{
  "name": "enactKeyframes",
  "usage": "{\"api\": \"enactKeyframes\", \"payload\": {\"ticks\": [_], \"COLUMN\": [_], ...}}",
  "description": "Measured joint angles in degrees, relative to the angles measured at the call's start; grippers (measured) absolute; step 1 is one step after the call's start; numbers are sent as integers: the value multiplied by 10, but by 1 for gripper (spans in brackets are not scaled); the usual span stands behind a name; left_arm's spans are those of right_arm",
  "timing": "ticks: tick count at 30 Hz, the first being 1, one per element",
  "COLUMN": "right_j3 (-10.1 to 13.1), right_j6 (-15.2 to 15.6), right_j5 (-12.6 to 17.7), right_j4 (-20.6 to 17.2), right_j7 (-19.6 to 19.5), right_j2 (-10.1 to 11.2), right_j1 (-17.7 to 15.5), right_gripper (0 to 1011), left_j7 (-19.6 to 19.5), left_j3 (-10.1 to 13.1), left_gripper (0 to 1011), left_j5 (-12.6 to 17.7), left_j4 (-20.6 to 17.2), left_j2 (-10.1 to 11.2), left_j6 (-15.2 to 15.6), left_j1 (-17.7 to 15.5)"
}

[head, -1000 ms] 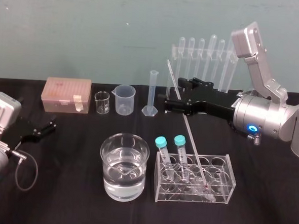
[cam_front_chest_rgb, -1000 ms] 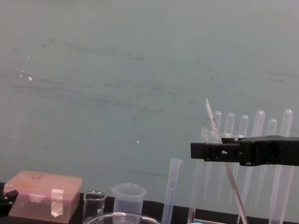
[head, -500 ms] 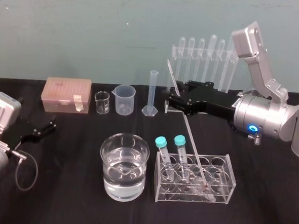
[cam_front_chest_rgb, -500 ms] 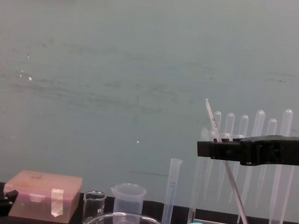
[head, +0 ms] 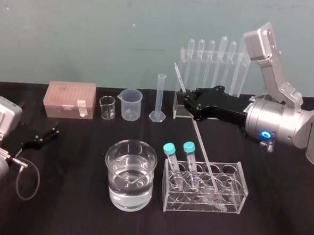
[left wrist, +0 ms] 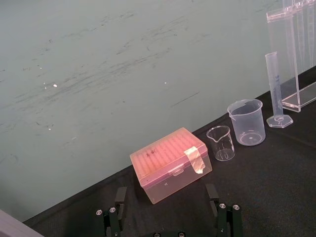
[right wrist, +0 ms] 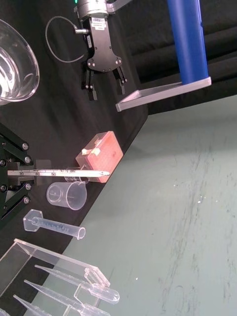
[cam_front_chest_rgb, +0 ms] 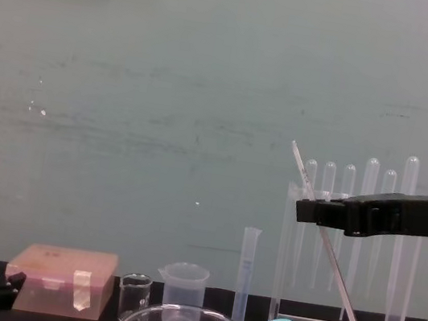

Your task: Hold the thermometer with one hand and immerse one end into the beaker, then reinsert it into the test tube rack.

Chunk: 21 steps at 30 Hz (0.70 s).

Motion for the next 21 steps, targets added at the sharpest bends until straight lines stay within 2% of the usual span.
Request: {"api": "enactKeyframes", "payload": {"ticks": [10, 15, 21], "right_j3": [5, 19, 52], "right_j6": [-5, -32, -72], "right_j5": [4, 15, 37], "right_j4": [-3, -19, -47], "right_j7": [0, -1, -5], "right_j2": [0, 4, 12], "right_j1": [-7, -24, -54], "right_gripper": [59, 58, 58], "left_j7": [0, 0, 0], "left_j3": [0, 0, 0], "left_gripper": [1008, 1008, 1008], "left_j5": [0, 0, 0], "left_j4": [0, 0, 0], "left_j2": [0, 0, 0], "left_j6": [0, 0, 0], "left_j1": [0, 0, 0]}}
